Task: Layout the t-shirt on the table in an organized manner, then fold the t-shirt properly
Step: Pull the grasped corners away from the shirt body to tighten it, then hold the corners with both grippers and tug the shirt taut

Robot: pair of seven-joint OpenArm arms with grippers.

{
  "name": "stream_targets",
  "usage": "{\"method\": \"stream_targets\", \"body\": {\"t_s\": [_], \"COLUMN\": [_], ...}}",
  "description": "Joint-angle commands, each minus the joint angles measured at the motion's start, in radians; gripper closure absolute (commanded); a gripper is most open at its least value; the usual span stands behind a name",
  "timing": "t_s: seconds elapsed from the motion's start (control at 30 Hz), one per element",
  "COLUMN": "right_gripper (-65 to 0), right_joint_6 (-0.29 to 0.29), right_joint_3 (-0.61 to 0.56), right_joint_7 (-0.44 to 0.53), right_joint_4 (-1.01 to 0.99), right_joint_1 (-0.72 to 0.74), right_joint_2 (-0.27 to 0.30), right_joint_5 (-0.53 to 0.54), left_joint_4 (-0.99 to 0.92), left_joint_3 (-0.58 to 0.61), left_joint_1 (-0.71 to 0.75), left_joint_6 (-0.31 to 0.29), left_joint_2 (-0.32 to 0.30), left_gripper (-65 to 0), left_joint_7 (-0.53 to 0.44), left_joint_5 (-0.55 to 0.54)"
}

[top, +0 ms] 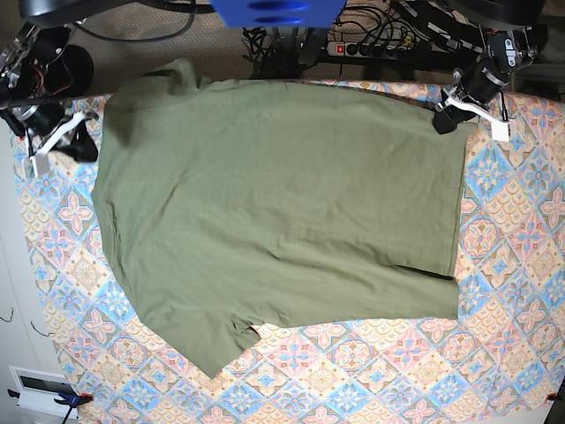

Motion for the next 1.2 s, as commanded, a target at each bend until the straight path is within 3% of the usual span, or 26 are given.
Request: {"method": "stream_targets", "body": {"t_s": [0.0, 0.2, 0.27, 0.6, 1.17], "right_gripper": [-5.9, -27.0, -30.4, -30.7, -29.9], "right_joint_6": [0.003, 0.003, 0.003, 0.003, 0.003], "right_joint_3": [0.011, 0.007, 0.007, 0.005, -0.093], "right_joint_7": [-0.031, -0.027, -0.027, -0.025, -0.034], "right_joint_4": [-0.014, -0.088, -0.12, -0.296, -0.293], "right_joint_1": [-0.023, -0.04, -0.04, -0.04, -0.046], "right_joint_2": [0.011, 0.006, 0.006, 0.006, -0.022], "right_joint_5": [-0.04, -0.112, -0.112, -0.112, -0.111], "left_joint_4": [0.016, 0.016, 0.016, 0.016, 0.012], "left_joint_3": [-0.005, -0.005, -0.005, -0.005, -0.008], "left_joint_1": [0.001, 0.001, 0.003, 0.006, 0.003], "left_joint_6": [-0.01, -0.01, -0.01, -0.01, -0.01], "left_joint_2": [-0.012, -0.012, -0.012, -0.012, -0.012], "left_gripper": [0.0, 0.0, 0.0, 0.0, 0.0], "left_joint_7": [-0.014, -0.014, -0.014, -0.001, 0.019], "left_joint_5": [-0.016, -0.014, -0.014, -0.014, -0.011]}}
